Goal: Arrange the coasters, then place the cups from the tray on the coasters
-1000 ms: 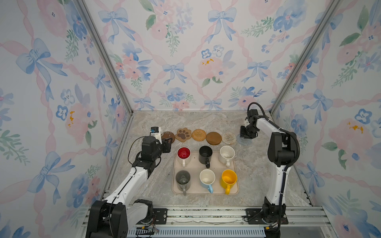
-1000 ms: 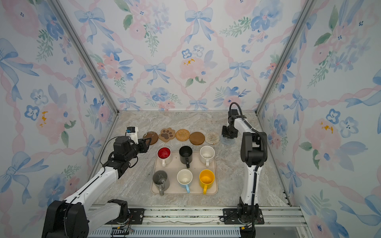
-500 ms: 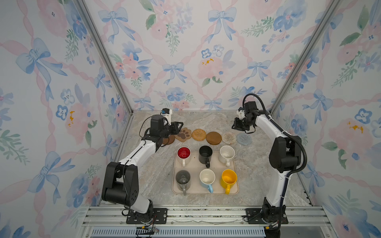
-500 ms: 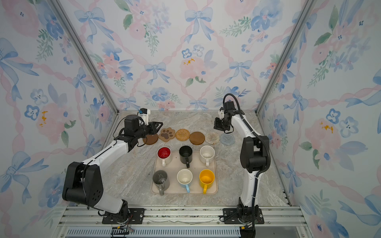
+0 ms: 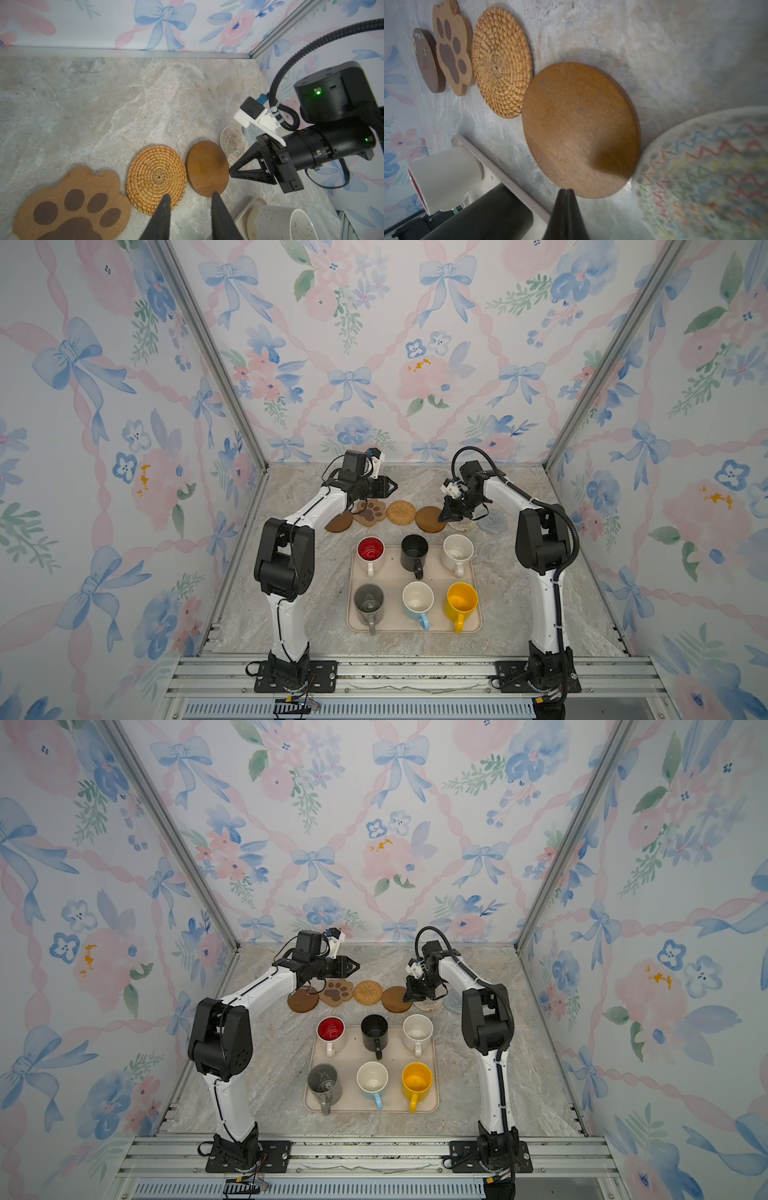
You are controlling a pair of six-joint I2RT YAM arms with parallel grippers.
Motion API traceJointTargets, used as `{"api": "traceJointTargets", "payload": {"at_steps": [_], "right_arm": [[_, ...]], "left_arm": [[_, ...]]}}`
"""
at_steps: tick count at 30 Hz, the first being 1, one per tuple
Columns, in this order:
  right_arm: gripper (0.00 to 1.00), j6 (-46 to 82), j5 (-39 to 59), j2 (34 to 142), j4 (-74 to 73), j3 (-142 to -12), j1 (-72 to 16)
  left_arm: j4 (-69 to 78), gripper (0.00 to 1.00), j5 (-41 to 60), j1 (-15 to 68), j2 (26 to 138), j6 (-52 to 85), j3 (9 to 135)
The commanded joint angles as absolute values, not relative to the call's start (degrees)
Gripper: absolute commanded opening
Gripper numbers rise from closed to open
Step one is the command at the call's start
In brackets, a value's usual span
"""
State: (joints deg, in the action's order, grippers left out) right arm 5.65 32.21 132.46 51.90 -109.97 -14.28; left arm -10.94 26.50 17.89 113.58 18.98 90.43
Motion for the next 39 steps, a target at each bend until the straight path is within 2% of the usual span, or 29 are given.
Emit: {"api": "traceJointTargets", "payload": {"at_steps": [1,7,21,39], "right_arm": [[0.00,1.26,36.10,133.63,56.69,-112.37,-14.76],[0.00,-1.80,37.59,135.22,59.59,-112.68,-15.32],[0.00,-6.20,38.33,139.94,66.05,-117.13,-15.38],[0.00,-3.25,36.85,141.04,63.12,-116.83,-15.12]], "left_arm": [[-13.77,0.31,28.10,18.09,115.90,17.20,93.65],[-17.66,0.29,28.65,18.21,121.76,16.62,99.10],[-17.74,0.29,29.18,18.48,126.28,16.96,100.28],[-17.74,0.27,29.09,18.84,127.87,17.14,99.06]]}}
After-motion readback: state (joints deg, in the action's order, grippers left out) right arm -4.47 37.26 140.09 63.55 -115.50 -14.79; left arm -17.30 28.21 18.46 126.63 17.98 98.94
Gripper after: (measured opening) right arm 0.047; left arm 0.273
